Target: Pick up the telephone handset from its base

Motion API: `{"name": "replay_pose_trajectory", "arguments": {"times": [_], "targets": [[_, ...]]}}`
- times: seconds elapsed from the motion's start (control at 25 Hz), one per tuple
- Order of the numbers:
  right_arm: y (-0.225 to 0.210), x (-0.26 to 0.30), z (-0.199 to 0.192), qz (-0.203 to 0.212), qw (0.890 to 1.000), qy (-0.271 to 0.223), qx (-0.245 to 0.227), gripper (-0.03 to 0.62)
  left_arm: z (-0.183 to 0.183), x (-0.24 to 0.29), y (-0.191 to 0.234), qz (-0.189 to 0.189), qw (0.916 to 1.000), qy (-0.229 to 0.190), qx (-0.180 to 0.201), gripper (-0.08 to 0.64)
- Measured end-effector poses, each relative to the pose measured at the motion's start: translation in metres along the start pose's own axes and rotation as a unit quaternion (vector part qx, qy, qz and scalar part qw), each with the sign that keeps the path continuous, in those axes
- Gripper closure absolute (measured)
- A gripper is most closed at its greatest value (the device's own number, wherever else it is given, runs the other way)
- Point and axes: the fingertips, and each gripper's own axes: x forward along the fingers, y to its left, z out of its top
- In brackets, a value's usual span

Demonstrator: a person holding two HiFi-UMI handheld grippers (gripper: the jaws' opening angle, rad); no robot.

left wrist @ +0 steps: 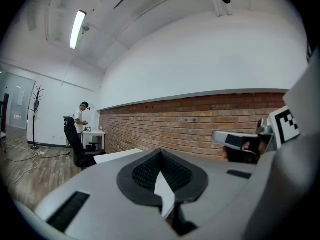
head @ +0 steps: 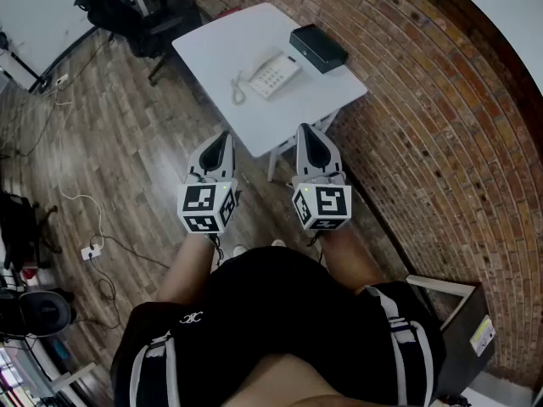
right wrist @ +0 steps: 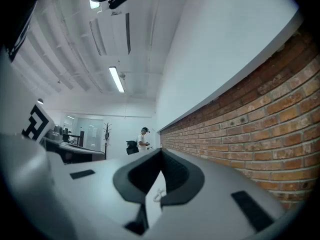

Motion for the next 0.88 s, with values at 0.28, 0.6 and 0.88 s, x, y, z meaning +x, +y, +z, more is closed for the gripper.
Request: {"name": "replay_pose_trajectory", "arguments": {"times": [0.28, 0.6, 0.88], "targets": [[-0.004, 0.008, 0.003, 0.008, 1.0, -0.009, 0.014, 0.594, 0.004, 0.012, -0.001, 0.0, 1.0, 0.0, 0.006, 0.558], [-0.025, 0.004, 0.005, 0.01, 0.999, -0.017, 0.034, 0.594, 0.007, 0.025, -0.019, 0.0, 0.9999, -0.002, 0.014, 0.558], [-0.044, -0.014, -0.004, 0.03, 0.999, -0.019, 0.033, 0.594, 0.002, 0.031, -0.05, 0.009, 0.9998, -0.008, -0.016, 0.558]]}}
